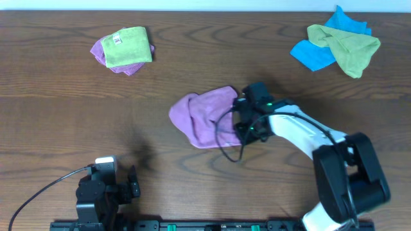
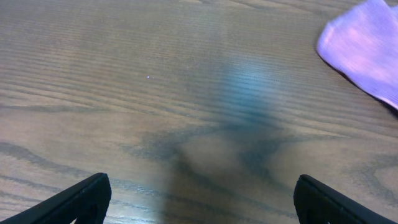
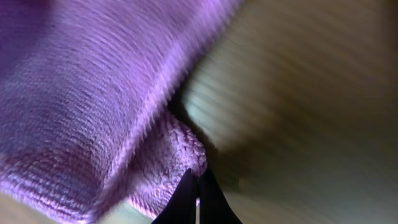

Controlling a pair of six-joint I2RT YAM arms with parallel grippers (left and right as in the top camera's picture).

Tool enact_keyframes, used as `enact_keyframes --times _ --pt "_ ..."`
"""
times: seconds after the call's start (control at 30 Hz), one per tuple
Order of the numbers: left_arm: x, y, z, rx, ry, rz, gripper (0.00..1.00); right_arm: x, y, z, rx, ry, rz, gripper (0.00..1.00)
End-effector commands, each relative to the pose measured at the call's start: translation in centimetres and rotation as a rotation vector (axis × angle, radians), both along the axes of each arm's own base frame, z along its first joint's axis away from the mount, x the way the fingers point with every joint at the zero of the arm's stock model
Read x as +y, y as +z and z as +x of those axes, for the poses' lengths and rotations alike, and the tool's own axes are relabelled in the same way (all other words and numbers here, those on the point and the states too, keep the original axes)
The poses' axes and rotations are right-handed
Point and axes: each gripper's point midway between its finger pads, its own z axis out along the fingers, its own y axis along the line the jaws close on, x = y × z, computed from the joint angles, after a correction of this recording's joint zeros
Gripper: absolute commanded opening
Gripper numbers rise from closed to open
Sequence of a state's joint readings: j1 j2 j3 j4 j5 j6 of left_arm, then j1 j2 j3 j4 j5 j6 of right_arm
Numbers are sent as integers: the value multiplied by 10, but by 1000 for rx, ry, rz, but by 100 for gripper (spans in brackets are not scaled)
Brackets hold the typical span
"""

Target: Fold the cloth

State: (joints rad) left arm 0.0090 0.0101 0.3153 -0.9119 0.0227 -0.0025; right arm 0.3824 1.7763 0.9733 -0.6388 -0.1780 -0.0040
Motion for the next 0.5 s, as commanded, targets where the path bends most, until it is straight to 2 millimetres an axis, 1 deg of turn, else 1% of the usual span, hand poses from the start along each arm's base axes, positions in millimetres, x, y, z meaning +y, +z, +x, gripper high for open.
enact_keyframes --times 0.0,0.1,0.17,0.27,0.37,0.4,0.47 --pt "-1 0 0 -4 -12 3 95 -49 11 12 -70 -135 -167 1" --pt "-1 0 0 -4 -12 3 95 -64 21 10 -67 -180 -173 1" --pt "-1 0 0 -4 -12 3 95 -79 24 8 -57 -224 -207 1" --pt "-1 0 0 -4 -12 3 95 -101 25 10 -66 -315 -279 1" --pt "-1 0 0 -4 -12 3 95 -110 27 14 -88 -350 -307 2" --pt "-1 0 0 -4 -11 3 95 -114 27 16 -98 -379 -326 3" --pt "-1 0 0 -4 -12 3 95 -119 31 18 -116 -411 -349 11"
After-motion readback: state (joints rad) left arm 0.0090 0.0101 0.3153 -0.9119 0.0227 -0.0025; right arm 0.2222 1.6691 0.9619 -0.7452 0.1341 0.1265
